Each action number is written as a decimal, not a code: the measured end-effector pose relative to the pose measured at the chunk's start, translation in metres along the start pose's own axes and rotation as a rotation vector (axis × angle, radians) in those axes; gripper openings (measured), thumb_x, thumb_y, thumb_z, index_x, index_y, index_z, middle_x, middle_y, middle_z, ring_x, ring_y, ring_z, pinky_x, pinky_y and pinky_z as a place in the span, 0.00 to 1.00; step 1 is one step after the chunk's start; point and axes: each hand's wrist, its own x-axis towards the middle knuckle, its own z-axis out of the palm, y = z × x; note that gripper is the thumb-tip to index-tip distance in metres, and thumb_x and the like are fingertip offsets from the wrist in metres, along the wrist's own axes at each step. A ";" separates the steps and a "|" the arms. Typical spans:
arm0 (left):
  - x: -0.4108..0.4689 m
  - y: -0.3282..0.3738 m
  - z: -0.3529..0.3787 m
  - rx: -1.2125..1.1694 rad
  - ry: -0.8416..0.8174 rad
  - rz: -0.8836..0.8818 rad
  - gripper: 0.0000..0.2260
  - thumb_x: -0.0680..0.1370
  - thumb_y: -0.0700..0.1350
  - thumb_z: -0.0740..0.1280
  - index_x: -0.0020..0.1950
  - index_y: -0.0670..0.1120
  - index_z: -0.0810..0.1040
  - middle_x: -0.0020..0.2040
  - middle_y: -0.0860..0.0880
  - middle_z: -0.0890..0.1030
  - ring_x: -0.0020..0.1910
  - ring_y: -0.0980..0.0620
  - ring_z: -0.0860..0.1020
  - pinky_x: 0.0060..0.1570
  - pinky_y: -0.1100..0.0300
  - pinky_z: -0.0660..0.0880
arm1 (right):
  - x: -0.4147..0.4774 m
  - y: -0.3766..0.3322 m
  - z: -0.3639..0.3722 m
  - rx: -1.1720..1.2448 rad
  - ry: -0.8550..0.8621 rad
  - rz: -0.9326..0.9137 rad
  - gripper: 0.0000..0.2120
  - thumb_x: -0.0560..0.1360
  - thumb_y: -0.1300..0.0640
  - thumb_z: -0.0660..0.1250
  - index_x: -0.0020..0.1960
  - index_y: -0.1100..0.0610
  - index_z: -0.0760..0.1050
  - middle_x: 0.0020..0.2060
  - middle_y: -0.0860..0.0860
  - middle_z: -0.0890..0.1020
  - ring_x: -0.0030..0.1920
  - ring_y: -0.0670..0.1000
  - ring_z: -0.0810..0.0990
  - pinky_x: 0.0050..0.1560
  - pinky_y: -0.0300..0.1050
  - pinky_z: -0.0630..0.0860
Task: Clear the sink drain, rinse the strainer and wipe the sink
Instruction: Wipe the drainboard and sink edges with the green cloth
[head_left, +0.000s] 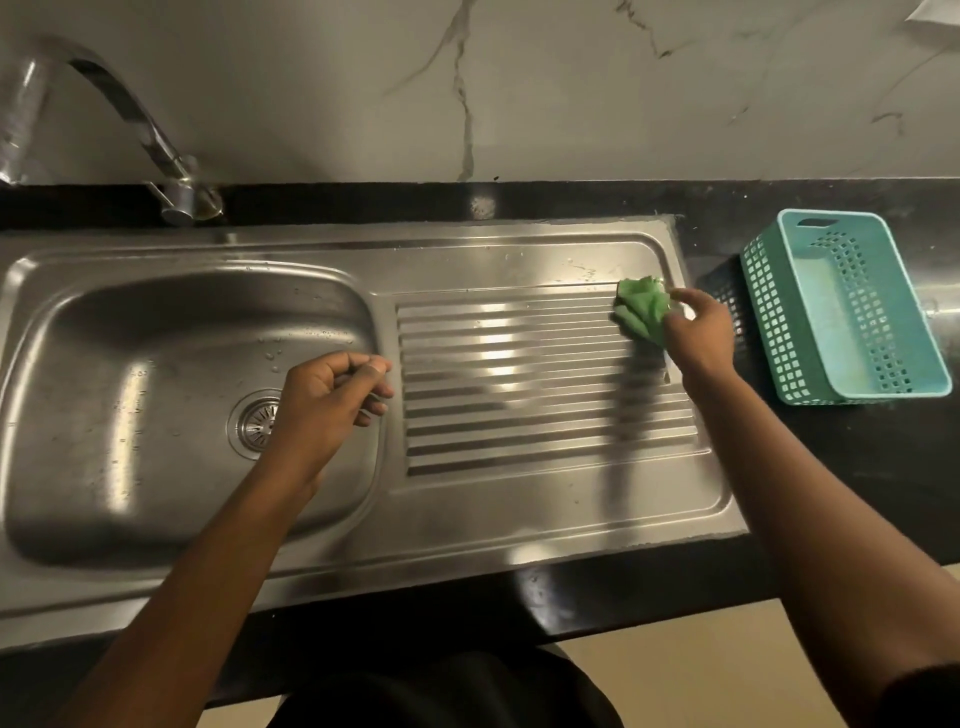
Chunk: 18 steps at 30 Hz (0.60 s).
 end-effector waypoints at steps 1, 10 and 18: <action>0.001 0.000 0.000 -0.003 0.001 -0.003 0.07 0.83 0.42 0.70 0.55 0.41 0.86 0.45 0.39 0.87 0.39 0.48 0.82 0.43 0.55 0.78 | -0.002 0.002 -0.003 -0.180 0.074 -0.078 0.21 0.76 0.62 0.65 0.68 0.56 0.81 0.65 0.57 0.82 0.64 0.56 0.81 0.63 0.46 0.77; 0.005 -0.006 -0.005 0.000 0.011 -0.018 0.07 0.83 0.43 0.70 0.54 0.42 0.87 0.42 0.44 0.88 0.39 0.49 0.83 0.43 0.55 0.79 | -0.012 0.018 0.012 -0.803 -0.043 -0.540 0.15 0.84 0.50 0.62 0.63 0.59 0.77 0.64 0.60 0.81 0.60 0.68 0.77 0.58 0.60 0.76; 0.007 -0.012 -0.012 0.018 -0.002 -0.039 0.07 0.83 0.44 0.69 0.54 0.45 0.87 0.41 0.48 0.88 0.38 0.53 0.83 0.44 0.54 0.80 | -0.057 -0.011 0.098 -0.543 0.041 -0.344 0.12 0.85 0.57 0.60 0.61 0.56 0.81 0.65 0.54 0.83 0.65 0.58 0.77 0.66 0.50 0.70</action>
